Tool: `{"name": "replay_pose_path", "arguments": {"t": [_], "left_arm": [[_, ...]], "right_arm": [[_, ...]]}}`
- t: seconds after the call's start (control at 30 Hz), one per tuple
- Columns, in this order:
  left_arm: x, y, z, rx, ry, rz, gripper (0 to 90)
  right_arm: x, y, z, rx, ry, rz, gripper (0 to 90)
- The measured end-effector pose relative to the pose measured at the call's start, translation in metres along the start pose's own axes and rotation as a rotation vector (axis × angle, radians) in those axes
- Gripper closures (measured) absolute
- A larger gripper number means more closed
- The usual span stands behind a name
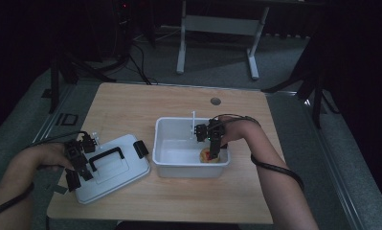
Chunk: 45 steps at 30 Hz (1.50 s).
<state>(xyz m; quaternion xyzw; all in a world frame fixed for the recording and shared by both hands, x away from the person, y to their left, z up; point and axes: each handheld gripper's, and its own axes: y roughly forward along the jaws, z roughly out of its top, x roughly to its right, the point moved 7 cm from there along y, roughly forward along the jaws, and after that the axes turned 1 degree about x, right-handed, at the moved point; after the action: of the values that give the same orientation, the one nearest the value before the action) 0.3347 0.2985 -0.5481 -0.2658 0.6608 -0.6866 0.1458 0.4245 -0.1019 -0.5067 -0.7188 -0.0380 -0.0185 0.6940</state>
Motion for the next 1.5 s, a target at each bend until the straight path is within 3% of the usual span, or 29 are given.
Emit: {"name": "replay_pose_path", "arguments": {"t": [0.37, 0.63, 0.73, 0.83, 1.0, 1.3, 1.5], "left_arm": [[0.001, -0.004, 0.002, 0.015, 0.004, 0.005, 24.8], [0.000, -0.004, 0.004, 0.045, 0.008, 0.014, 26.3], [0.000, -0.003, 0.003, 0.031, 0.012, 0.012, 26.3], [0.000, -0.005, 0.004, 0.037, 0.011, 0.015, 26.4], [0.002, -0.006, 0.006, 0.046, 0.015, 0.025, 26.3], [0.003, -0.007, 0.007, 0.047, 0.035, 0.040, 27.8], [-0.001, -0.003, 0.011, 0.031, 0.069, 0.101, 38.2]], "right_arm": [[-0.001, -0.036, -0.021, 0.026, 0.019, -0.029, 11.3], [-0.001, -0.050, -0.047, 0.037, 0.043, -0.035, 13.1], [-0.001, -0.051, -0.058, 0.039, 0.066, -0.036, 12.9], [-0.002, -0.049, -0.069, 0.034, 0.083, -0.033, 12.9], [-0.008, -0.037, -0.086, 0.072, 0.113, -0.002, 12.9], [-0.017, -0.004, -0.122, 0.034, 0.166, 0.032, 13.1], [-0.025, 0.010, -0.133, 0.039, 0.192, 0.060, 13.4]]}}
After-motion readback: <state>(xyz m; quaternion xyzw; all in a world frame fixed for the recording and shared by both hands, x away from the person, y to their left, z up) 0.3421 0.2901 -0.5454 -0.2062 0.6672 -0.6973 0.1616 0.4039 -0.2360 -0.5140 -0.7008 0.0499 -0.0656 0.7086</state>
